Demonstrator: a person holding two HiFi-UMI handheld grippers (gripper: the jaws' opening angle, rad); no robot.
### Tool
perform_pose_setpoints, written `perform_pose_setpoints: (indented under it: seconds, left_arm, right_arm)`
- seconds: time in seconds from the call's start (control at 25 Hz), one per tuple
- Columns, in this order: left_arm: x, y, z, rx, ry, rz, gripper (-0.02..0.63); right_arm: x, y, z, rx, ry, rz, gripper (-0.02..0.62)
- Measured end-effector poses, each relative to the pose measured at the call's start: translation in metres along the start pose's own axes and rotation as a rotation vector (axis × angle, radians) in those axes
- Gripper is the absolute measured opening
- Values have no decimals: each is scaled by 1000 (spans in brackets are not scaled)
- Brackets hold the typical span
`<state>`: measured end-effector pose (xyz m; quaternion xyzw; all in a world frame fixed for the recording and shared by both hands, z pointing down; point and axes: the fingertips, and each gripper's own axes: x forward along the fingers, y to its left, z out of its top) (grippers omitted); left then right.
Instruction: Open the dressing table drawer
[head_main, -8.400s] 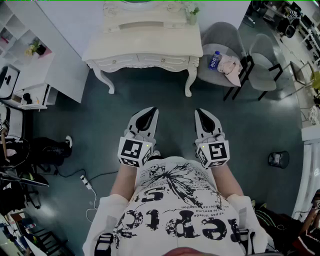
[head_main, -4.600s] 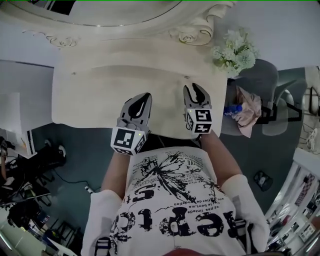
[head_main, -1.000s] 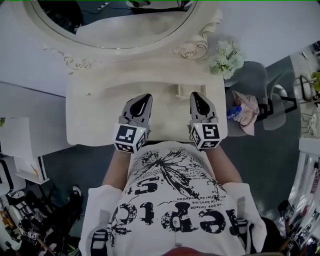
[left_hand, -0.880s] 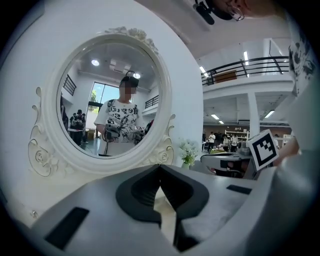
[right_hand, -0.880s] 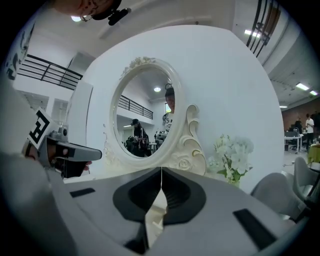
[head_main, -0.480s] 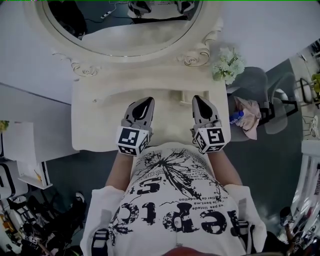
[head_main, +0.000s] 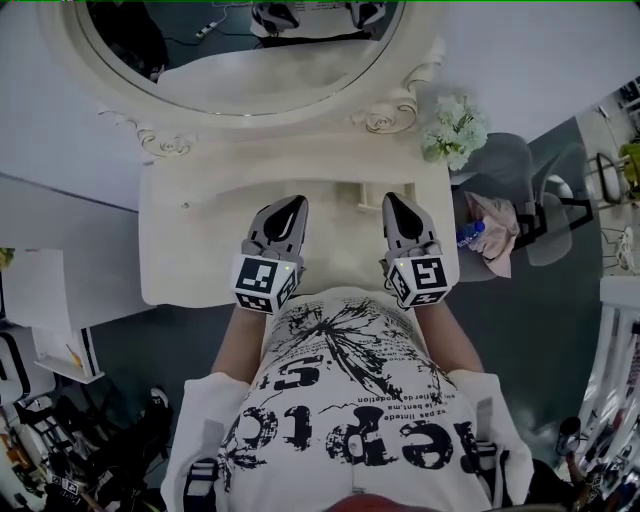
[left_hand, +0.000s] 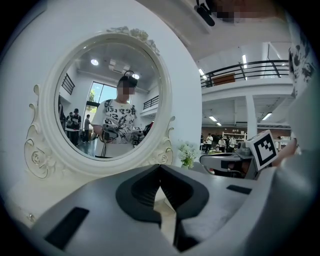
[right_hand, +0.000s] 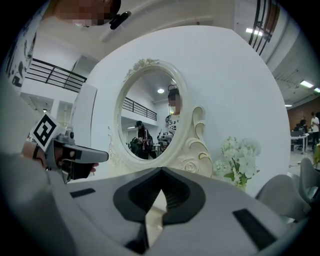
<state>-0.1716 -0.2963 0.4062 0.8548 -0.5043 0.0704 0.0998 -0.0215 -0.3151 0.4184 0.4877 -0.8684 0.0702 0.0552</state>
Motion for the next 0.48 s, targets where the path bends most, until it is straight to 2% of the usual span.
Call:
perform_pose_setpoints:
  seconds: [0.48]
  left_arm:
    - [6, 1, 2, 4, -4, -7, 18]
  right_arm:
    - [5, 7, 9, -29, -8, 17, 17]
